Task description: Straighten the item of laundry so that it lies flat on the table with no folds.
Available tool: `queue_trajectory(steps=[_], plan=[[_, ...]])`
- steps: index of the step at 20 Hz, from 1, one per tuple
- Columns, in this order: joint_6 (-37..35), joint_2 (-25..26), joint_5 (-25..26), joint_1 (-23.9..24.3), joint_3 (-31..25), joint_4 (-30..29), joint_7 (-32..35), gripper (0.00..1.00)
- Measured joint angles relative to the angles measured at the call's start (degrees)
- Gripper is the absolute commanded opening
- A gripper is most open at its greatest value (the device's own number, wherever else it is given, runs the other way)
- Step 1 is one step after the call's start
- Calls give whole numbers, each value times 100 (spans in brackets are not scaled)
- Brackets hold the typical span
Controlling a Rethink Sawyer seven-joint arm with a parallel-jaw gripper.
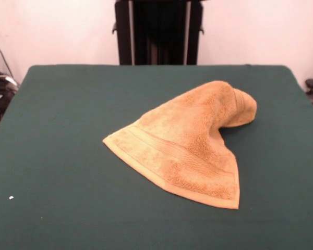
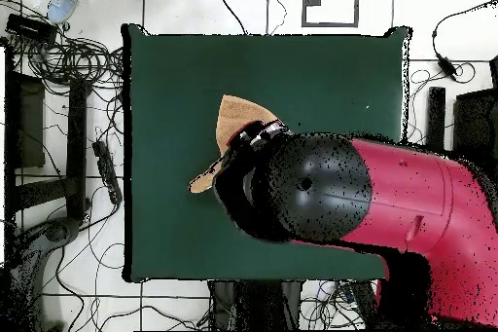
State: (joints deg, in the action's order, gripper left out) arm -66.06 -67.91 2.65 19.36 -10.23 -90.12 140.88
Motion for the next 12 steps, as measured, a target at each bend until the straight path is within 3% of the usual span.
queue_trajectory(steps=[12], plan=[[1045,-134,-39,-2,6,-387,0,100]])
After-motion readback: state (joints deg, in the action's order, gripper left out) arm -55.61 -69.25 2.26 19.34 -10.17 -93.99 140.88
